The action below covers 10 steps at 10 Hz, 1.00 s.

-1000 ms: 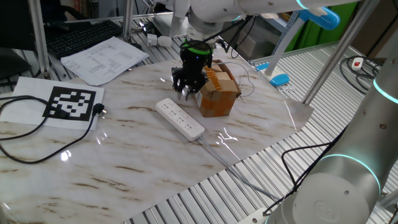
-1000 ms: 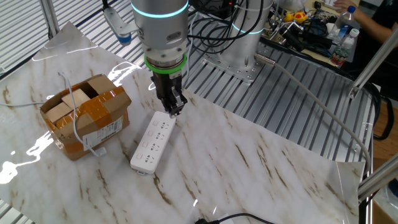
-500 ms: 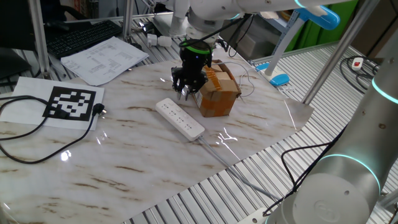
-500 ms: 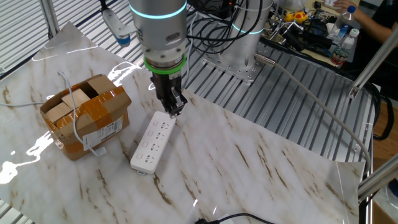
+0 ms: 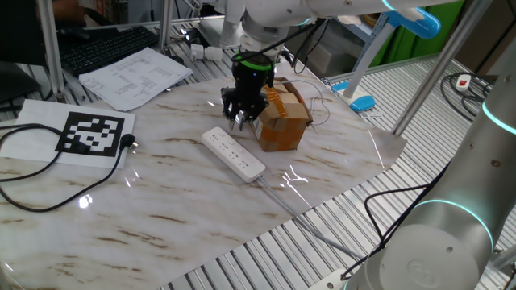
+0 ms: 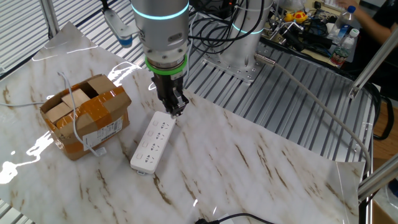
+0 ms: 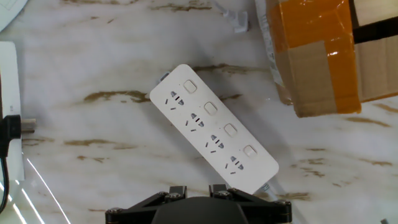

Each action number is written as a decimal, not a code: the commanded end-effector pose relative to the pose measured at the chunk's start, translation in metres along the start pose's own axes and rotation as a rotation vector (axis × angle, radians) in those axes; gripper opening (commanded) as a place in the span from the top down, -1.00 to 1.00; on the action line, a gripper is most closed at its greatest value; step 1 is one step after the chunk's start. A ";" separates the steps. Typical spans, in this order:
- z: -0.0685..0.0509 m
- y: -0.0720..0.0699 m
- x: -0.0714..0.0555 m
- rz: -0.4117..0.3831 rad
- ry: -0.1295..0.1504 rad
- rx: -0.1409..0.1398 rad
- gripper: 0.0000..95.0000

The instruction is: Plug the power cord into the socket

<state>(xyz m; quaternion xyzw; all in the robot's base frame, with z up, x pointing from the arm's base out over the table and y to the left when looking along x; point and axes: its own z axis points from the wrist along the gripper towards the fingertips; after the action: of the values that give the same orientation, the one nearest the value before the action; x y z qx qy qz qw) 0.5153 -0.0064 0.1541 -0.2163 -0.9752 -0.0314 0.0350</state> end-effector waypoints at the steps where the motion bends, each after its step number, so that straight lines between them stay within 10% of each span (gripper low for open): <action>1: 0.000 -0.002 -0.001 -0.029 0.036 -0.077 0.60; 2: -0.002 -0.005 -0.001 -0.055 0.064 -0.115 0.60; 5: 0.002 -0.006 0.015 -0.161 0.028 0.010 1.00; 10: 0.005 -0.010 0.023 -0.232 0.004 0.067 1.00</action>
<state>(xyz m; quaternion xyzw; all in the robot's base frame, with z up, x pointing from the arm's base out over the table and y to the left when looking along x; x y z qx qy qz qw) 0.4901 -0.0039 0.1510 -0.0969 -0.9933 -0.0346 0.0519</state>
